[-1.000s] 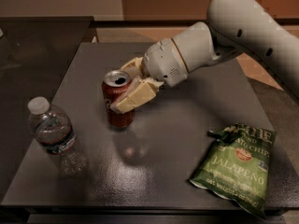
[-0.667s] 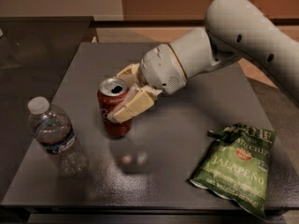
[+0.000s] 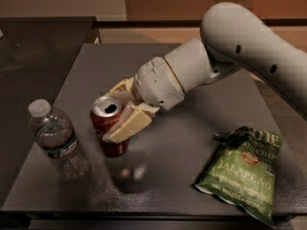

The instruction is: Move coke can near water bottle

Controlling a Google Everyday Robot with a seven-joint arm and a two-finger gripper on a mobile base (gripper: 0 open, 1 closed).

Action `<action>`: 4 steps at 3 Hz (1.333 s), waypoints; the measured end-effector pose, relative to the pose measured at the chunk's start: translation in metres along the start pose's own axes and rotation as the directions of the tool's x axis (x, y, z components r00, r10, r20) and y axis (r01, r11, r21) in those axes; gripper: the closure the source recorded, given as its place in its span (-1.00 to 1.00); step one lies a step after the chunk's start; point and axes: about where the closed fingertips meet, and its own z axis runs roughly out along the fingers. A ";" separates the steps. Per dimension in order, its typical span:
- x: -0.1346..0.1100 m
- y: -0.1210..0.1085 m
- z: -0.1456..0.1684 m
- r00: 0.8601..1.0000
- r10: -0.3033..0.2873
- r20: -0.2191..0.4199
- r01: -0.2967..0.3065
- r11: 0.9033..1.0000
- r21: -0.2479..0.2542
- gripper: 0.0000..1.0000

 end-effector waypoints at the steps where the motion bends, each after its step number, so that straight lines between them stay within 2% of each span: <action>1: 0.001 0.007 0.009 1.000 -0.011 -0.013 0.011 1.000 -0.025 0.22; 3: 0.006 0.015 0.019 1.000 -0.009 -0.029 0.008 0.998 -0.055 -0.71; 4: 0.009 0.018 0.023 0.999 -0.004 -0.037 0.002 0.998 -0.061 -1.00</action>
Offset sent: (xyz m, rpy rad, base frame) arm -0.0162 0.0075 -0.0152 -0.0346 0.0026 0.0526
